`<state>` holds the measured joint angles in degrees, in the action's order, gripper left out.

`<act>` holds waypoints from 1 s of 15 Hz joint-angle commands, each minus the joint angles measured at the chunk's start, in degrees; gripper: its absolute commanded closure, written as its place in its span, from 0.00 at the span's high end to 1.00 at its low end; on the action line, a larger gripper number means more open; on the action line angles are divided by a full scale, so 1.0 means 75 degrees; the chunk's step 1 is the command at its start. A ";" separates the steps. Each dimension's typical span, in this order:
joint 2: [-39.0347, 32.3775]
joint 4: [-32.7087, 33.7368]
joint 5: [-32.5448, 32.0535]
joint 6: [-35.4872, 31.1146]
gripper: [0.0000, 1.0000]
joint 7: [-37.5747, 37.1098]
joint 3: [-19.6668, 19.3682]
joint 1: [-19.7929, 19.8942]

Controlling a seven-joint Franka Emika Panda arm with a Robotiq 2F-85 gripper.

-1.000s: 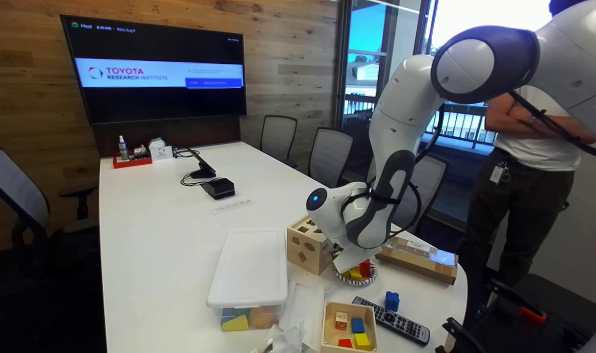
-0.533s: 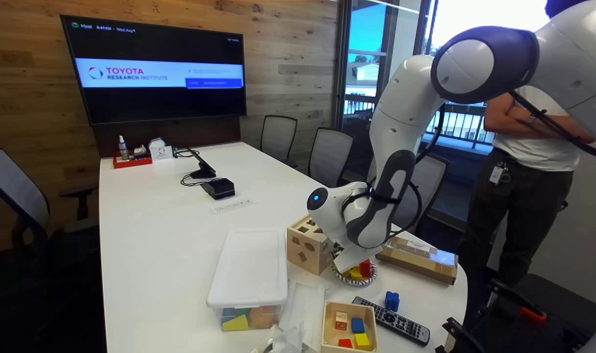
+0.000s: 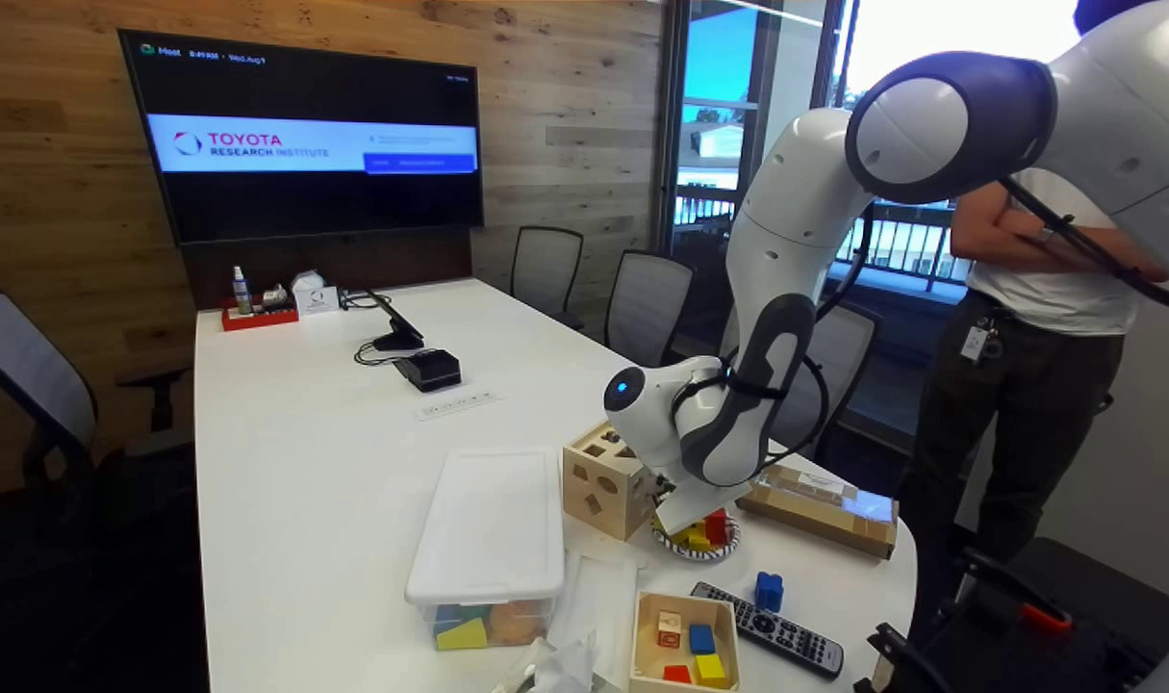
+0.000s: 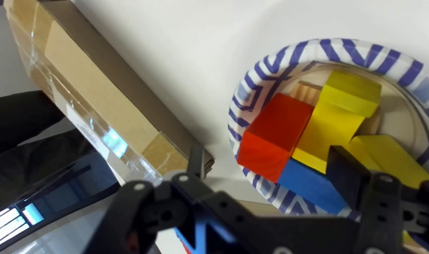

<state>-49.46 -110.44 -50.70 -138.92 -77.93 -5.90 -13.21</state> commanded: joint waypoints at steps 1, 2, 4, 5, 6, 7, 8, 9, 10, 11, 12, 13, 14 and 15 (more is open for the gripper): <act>0.0001 0.0039 0.0114 -0.0117 0.89 0.0196 0.0011 0.0056; -0.0002 0.0043 0.0114 -0.0116 0.78 0.0199 0.0012 0.0053; -0.0004 0.0051 0.0112 -0.0108 0.70 0.0198 0.0010 0.0047; -0.0001 0.0052 0.0109 -0.0107 0.56 0.0193 0.0007 0.0043; -0.0005 0.0059 0.0108 -0.0106 0.48 0.0192 0.0008 0.0041; 0.0001 0.0057 0.0112 -0.0102 0.52 0.0196 0.0010 0.0042; -0.0001 0.0064 0.0110 -0.0102 0.58 0.0192 0.0009 0.0038; 0.0001 0.0068 0.0104 -0.0101 0.52 0.0186 0.0006 0.0032; 0.0000 0.0073 0.0103 -0.0103 0.45 0.0184 0.0006 0.0030; 0.0003 0.0075 0.0107 -0.0098 0.49 0.0188 0.0009 0.0030; -0.0002 0.0082 0.0112 -0.0095 0.54 0.0189 0.0012 0.0031; -0.0003 0.0085 0.0113 -0.0093 0.57 0.0190 0.0012 0.0031; -0.0003 0.0087 0.0116 -0.0091 0.62 0.0192 0.0014 0.0031; -0.0007 0.0093 0.0118 -0.0089 0.59 0.0192 0.0014 0.0031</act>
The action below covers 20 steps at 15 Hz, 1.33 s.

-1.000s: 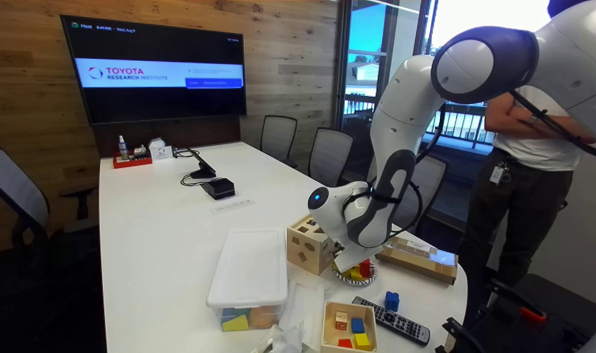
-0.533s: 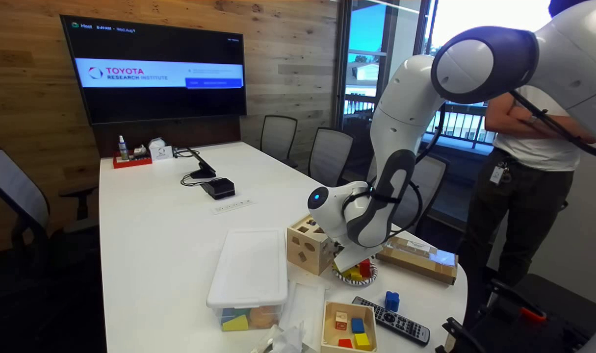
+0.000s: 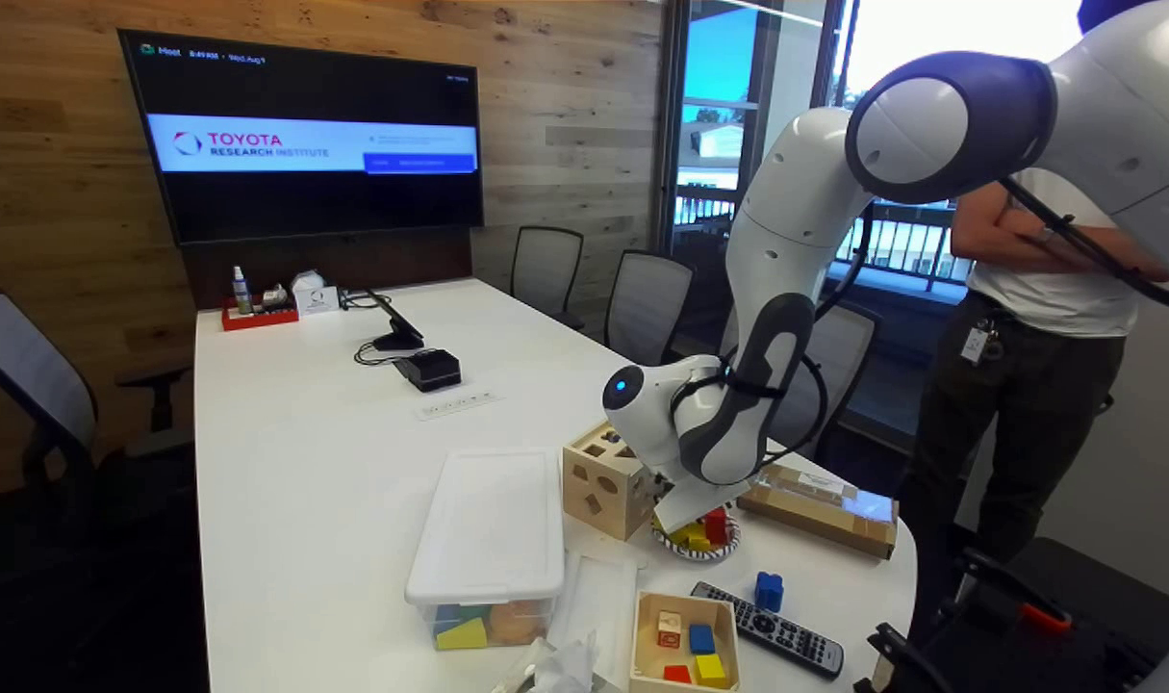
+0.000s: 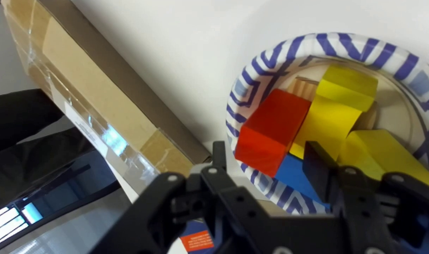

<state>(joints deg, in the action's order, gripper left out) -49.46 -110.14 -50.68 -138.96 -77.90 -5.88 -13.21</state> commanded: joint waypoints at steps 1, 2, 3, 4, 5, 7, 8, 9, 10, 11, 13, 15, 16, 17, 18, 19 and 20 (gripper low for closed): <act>-0.0015 0.0065 0.0125 -0.0076 0.58 0.0197 0.0017 0.0035; -0.0021 0.0073 0.0135 -0.0068 0.69 0.0206 0.0022 0.0038; -0.0023 0.0080 0.0152 -0.0054 0.83 0.0216 0.0029 0.0043; -0.0024 0.0086 0.0164 -0.0048 0.85 0.0223 0.0032 0.0046; -0.0028 0.0094 0.0179 -0.0041 0.93 0.0230 0.0036 0.0049; -0.0068 0.0135 0.0207 -0.0014 1.00 0.0206 0.0029 0.0026; -0.0093 0.0164 0.0233 0.0008 1.00 0.0210 0.0032 0.0021; -0.0125 0.0198 0.0258 0.0021 1.00 0.0213 0.0034 0.0022; -0.0155 0.0227 0.0277 0.0023 1.00 0.0199 0.0031 0.0016; -0.0198 0.0263 0.0302 0.0033 1.00 0.0193 0.0024 0.0003; -0.0287 0.0327 0.0326 0.0017 1.00 0.0166 0.0001 -0.0026; -0.0378 0.0387 0.0345 0.0018 1.00 0.0156 -0.0015 -0.0043; -0.0408 0.0404 0.0356 0.0010 1.00 0.0155 -0.0018 -0.0043; -0.0411 0.0416 0.0358 -0.0007 1.00 0.0144 -0.0024 -0.0050; -0.0403 0.0417 0.0363 -0.0022 0.91 0.0138 -0.0026 -0.0051; -0.0418 0.0426 0.0356 -0.0042 0.74 0.0127 -0.0035 -0.0057; -0.0431 0.0432 0.0353 -0.0045 0.68 0.0125 -0.0039 -0.0062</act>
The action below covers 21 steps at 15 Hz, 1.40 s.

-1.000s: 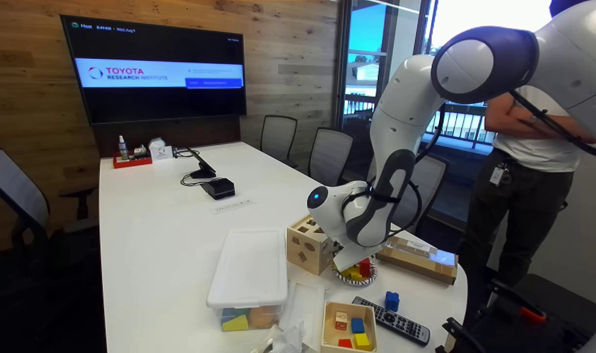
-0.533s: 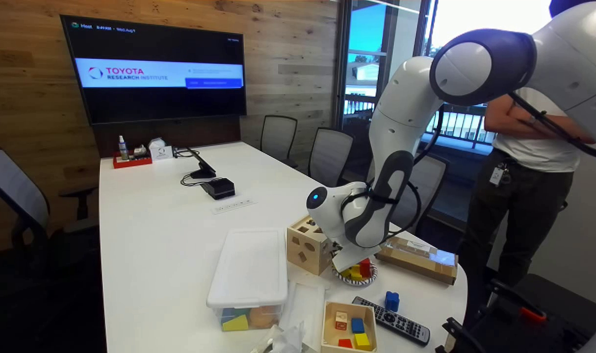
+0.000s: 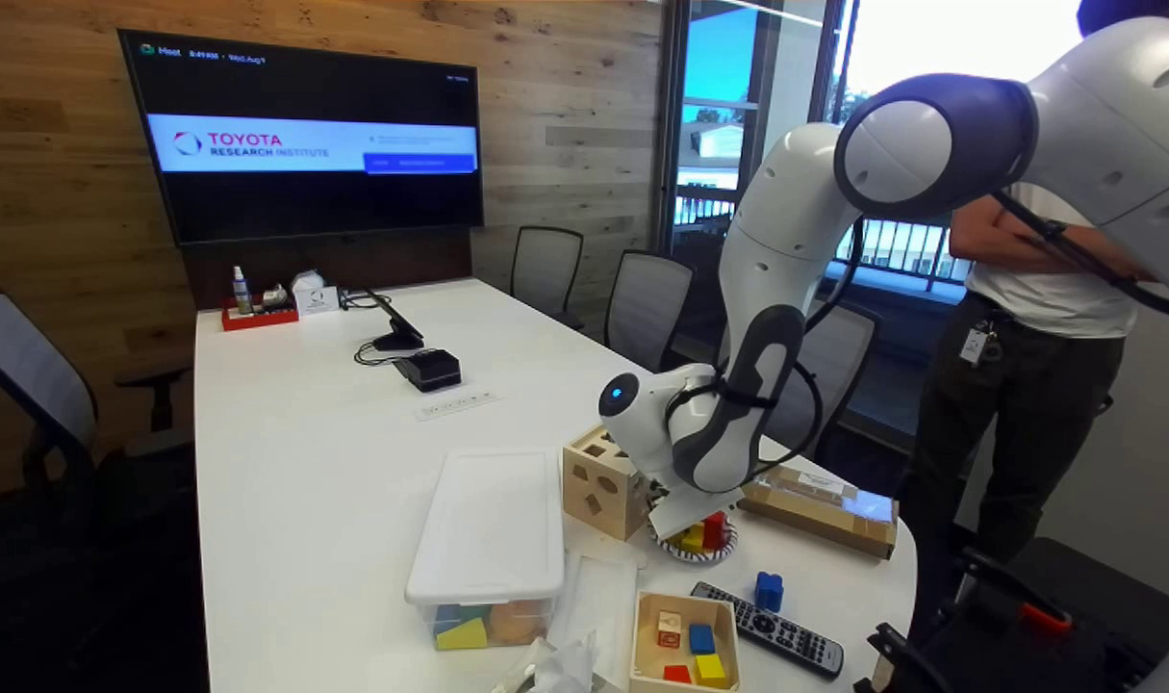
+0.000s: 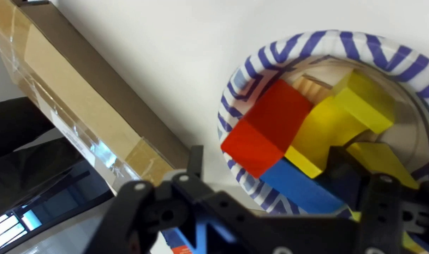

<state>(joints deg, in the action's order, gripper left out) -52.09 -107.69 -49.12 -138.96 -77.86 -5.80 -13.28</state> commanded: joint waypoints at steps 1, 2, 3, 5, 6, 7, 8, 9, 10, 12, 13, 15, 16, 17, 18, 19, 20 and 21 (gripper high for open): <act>-0.0094 0.0111 0.0143 -0.0052 0.58 0.0120 -0.0051 -0.0055; -0.0101 0.0111 0.0135 -0.0059 0.51 0.0111 -0.0057 -0.0061; -0.0099 0.0108 0.0132 -0.0057 0.42 0.0108 -0.0061 -0.0064; -0.0101 0.0111 0.0135 -0.0050 0.28 0.0118 -0.0059 -0.0062; -0.0102 0.0110 0.0128 -0.0058 0.20 0.0108 -0.0064 -0.0066; -0.0095 0.0103 0.0130 -0.0060 0.13 0.0112 -0.0063 -0.0062; -0.0093 0.0105 0.0143 -0.0053 0.55 0.0120 -0.0058 -0.0053; -0.0094 0.0109 0.0154 -0.0043 0.51 0.0133 -0.0053 -0.0046; -0.0092 0.0108 0.0160 -0.0037 0.52 0.0144 -0.0051 -0.0042; -0.0095 0.0115 0.0166 -0.0032 0.66 0.0151 -0.0051 -0.0041; -0.0077 0.0049 0.0118 -0.0035 0.47 0.0063 -0.0087 -0.0093; -0.0078 0.0049 0.0120 -0.0035 0.63 0.0063 -0.0088 -0.0093; -0.0078 0.0049 0.0121 -0.0035 0.66 0.0063 -0.0088 -0.0093; -0.0078 0.0049 0.0122 -0.0035 0.66 0.0063 -0.0088 -0.0093; -0.0078 0.0049 0.0123 -0.0035 0.66 0.0063 -0.0088 -0.0093; -0.0078 0.0049 0.0123 -0.0035 0.66 0.0063 -0.0088 -0.0093; -0.0078 0.0049 0.0124 -0.0035 0.66 0.0063 -0.0088 -0.0093; -0.0078 0.0049 0.0124 -0.0035 0.66 0.0063 -0.0088 -0.0093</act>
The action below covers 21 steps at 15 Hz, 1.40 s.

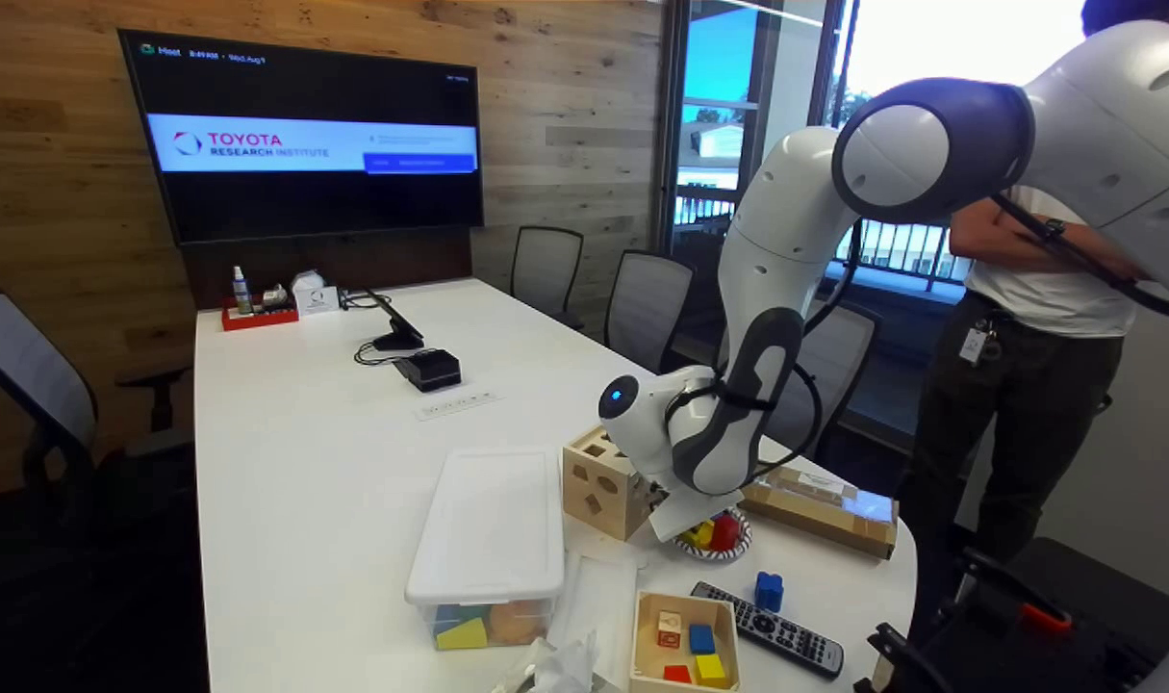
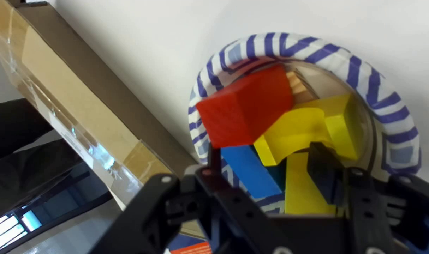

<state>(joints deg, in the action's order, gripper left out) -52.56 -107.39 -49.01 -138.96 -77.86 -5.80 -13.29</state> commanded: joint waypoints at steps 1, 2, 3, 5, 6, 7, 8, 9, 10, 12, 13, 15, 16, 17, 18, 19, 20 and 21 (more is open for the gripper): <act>-0.0015 0.0010 0.0111 -0.0035 0.66 0.0063 -0.0088 -0.0091; -0.0015 0.0010 0.0111 -0.0035 0.66 0.0063 -0.0088 -0.0091; -0.0015 0.0010 0.0111 -0.0035 0.66 0.0063 -0.0088 -0.0091; -0.0015 0.0010 0.0112 -0.0035 0.66 0.0063 -0.0088 -0.0091; -0.0015 0.0010 0.0112 -0.0035 0.66 0.0063 -0.0088 -0.0091; -0.0015 0.0010 0.0112 -0.0035 0.66 0.0063 -0.0088 -0.0091; -0.0015 0.0010 0.0113 -0.0035 0.66 0.0063 -0.0088 -0.0091; -0.0015 0.0010 0.0113 -0.0035 0.66 0.0063 -0.0088 -0.0091; -0.0015 0.0010 0.0113 -0.0035 0.66 0.0063 -0.0088 -0.0091; -0.0015 0.0010 0.0114 -0.0035 0.66 0.0063 -0.0088 -0.0091; -0.0015 0.0010 0.0114 -0.0035 0.66 0.0063 -0.0088 -0.0091; -0.0015 0.0010 0.0114 -0.0035 0.66 0.0063 -0.0088 -0.0091; -0.0015 0.0010 0.0115 -0.0035 0.66 0.0063 -0.0088 -0.0091; -0.0039 0.0033 0.0111 0.0011 0.91 0.0086 -0.0080 -0.0118; -0.0062 0.0049 0.0096 0.0042 0.92 0.0086 -0.0080 -0.0151; -0.0052 0.0041 0.0073 0.0051 0.98 0.0083 -0.0084 -0.0184; -0.0025 0.0010 0.0046 0.0025 1.00 0.0050 -0.0098 -0.0210; 0.0029 -0.0034 0.0006 -0.0021 1.00 0.0011 -0.0117 -0.0239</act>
<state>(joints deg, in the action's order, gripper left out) -52.81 -107.40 -48.99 -138.95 -77.86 -5.81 -13.64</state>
